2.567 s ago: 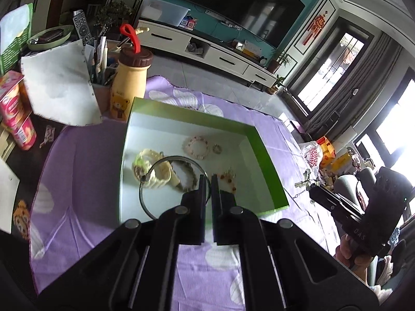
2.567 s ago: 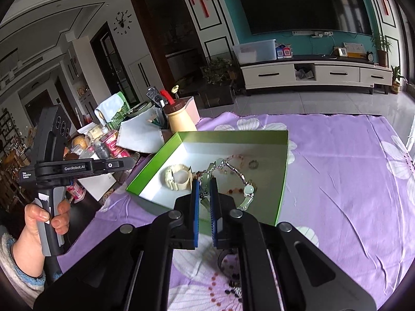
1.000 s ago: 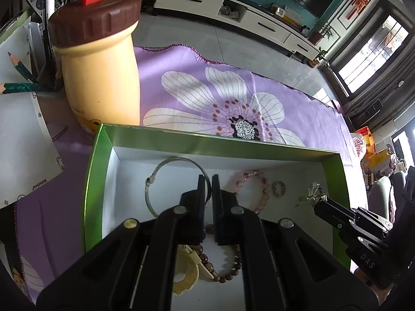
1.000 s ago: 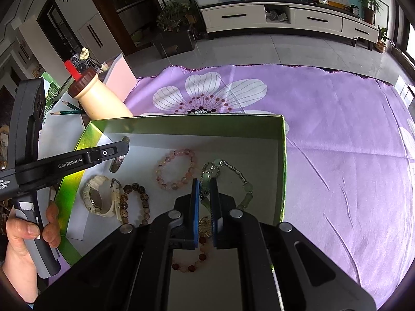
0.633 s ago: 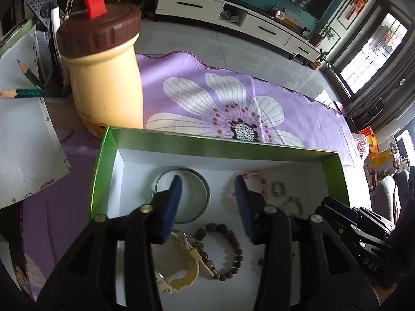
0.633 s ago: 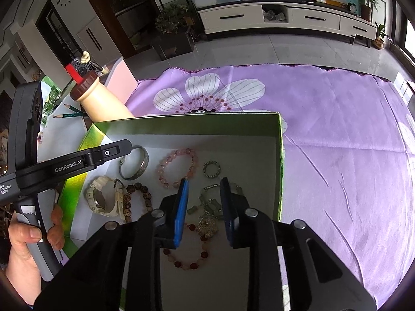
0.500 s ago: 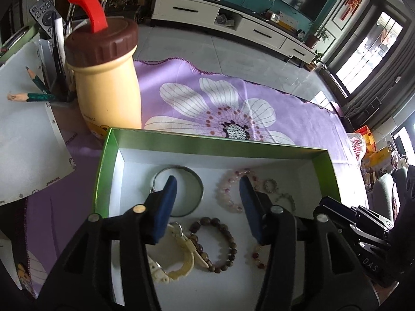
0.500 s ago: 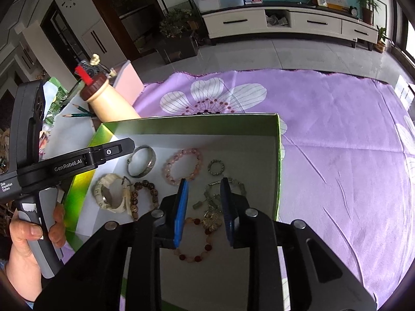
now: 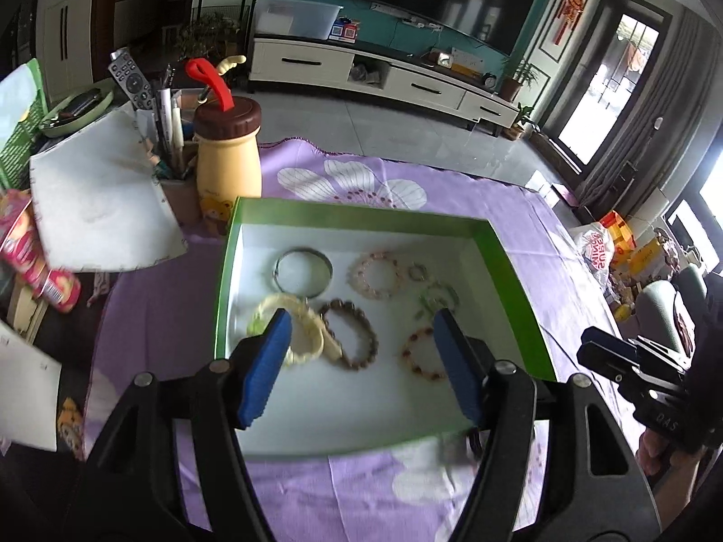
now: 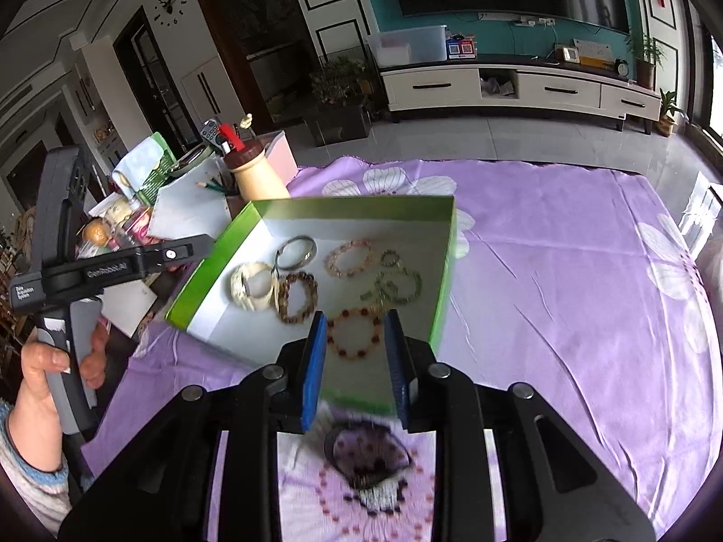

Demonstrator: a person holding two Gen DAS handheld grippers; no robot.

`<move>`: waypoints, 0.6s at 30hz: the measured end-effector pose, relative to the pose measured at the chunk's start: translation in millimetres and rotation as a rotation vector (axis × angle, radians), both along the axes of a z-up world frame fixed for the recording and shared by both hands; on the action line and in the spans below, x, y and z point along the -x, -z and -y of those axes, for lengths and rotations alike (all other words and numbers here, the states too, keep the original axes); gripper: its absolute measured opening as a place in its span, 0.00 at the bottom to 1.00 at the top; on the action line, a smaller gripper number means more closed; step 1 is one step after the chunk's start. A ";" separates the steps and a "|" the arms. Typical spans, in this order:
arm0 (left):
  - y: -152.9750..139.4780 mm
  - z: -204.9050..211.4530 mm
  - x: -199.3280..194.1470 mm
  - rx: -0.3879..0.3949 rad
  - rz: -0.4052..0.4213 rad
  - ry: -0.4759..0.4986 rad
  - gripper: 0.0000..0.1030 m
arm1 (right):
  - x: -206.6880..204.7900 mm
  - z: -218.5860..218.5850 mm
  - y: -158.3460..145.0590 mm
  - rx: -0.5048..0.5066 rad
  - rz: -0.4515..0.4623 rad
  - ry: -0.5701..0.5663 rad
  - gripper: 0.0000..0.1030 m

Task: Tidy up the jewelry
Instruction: 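Open both tools to drop the bangle and bead chain into the box, then move both tools back to the cloth and reach the left tool to the black watch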

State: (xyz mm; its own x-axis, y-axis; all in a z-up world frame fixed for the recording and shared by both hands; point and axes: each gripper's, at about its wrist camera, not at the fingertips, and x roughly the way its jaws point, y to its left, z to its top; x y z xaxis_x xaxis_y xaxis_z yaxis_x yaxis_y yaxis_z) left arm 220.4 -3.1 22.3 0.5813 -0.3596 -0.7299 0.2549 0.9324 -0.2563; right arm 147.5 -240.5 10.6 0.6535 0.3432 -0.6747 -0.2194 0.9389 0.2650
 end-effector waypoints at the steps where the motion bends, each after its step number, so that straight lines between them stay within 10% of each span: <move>1: -0.2 -1.9 12.5 0.001 0.000 0.006 0.65 | 9.5 1.9 1.5 0.012 0.001 0.002 0.26; 18: 75.9 42.4 89.3 0.108 -0.296 0.102 0.65 | 126.0 -4.5 74.4 0.091 -0.088 0.013 0.26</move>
